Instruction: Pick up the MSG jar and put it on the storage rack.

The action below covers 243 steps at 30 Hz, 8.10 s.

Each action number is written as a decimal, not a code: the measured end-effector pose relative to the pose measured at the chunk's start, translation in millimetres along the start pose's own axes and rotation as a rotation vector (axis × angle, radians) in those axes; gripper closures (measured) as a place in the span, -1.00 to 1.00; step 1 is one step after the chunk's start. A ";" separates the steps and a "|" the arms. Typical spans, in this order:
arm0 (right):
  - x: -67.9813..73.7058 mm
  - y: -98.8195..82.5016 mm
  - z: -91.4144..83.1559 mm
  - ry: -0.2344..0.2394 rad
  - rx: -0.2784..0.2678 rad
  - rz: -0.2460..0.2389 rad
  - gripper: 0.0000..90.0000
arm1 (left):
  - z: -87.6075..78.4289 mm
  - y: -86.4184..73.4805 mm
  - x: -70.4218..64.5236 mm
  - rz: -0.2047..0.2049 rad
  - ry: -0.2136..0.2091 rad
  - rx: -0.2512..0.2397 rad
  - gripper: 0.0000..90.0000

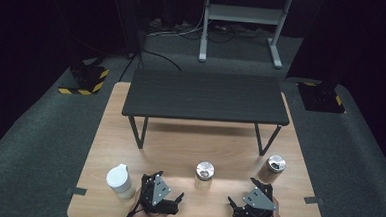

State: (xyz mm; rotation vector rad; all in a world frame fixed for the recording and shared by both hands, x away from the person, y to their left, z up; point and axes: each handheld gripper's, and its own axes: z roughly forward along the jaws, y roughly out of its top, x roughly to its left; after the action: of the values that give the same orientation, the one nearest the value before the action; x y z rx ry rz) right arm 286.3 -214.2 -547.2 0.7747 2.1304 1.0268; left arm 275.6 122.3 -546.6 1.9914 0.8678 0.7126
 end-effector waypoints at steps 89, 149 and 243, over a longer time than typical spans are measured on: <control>0.4 -0.2 -0.2 0.002 0.009 -0.008 -1.00 | -119.1 26.8 58.2 -0.070 0.102 -0.249 -0.99; -0.3 -0.3 -0.3 0.015 0.006 -0.007 -1.00 | -113.3 -38.0 86.1 -0.211 0.154 -0.213 -0.99; -1.2 -0.4 -0.6 0.028 0.000 -0.003 -1.00 | -129.0 -1.0 73.6 -0.183 0.070 -0.338 -0.33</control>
State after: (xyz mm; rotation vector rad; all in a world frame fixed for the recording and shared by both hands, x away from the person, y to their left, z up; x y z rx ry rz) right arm 286.5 -215.6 -546.9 0.7616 2.1544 1.0420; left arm 224.5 239.9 -471.5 1.5753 0.8932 0.7707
